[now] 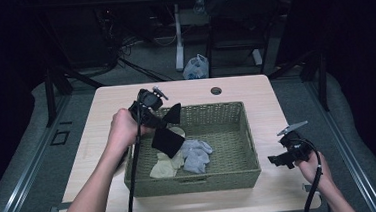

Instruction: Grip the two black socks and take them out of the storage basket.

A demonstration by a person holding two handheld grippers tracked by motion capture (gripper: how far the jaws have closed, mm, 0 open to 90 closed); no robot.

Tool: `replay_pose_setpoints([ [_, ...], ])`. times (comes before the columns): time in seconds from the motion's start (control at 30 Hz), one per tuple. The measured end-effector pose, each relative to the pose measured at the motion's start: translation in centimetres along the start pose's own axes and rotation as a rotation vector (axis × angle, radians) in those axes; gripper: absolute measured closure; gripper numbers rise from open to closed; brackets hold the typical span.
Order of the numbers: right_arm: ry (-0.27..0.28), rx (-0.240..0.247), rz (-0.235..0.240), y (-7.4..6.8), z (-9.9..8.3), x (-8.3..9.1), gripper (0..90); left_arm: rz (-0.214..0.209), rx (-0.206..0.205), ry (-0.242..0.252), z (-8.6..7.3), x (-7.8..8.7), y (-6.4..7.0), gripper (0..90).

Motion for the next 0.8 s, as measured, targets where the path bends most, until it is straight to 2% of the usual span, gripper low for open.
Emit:
replay_pose_setpoints([
  [0.07,0.000,0.002,-0.006,0.0,0.0,0.1,14.8,0.001,0.004,0.006,0.2,0.3,-0.1,83.6],
  [0.33,-0.004,0.002,-0.005,0.1,0.0,0.1,14.8,0.030,-0.025,0.013,1.9,2.9,-1.1,83.6],
  [0.47,-0.002,0.001,-0.002,0.0,0.0,0.0,14.8,0.018,-0.036,0.013,2.6,4.0,-1.8,83.5],
  [0.7,-0.010,0.004,-0.002,0.1,-0.1,0.0,14.9,0.029,-0.016,0.028,3.6,5.7,-3.2,83.5],
  [0.8,-0.012,0.004,-0.004,0.0,-0.1,0.0,14.8,0.051,-0.004,0.033,4.2,7.1,-4.4,83.5],
])
Point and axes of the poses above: each handheld gripper's, and its own axes: x roughly backward along the jaws, z roughly out of its top, y roughly to its right, the point moved 9 cm from there along -x, roughly forward along the jaws, and after that the axes turned 15 degrees about z, right-handed, at the moved point
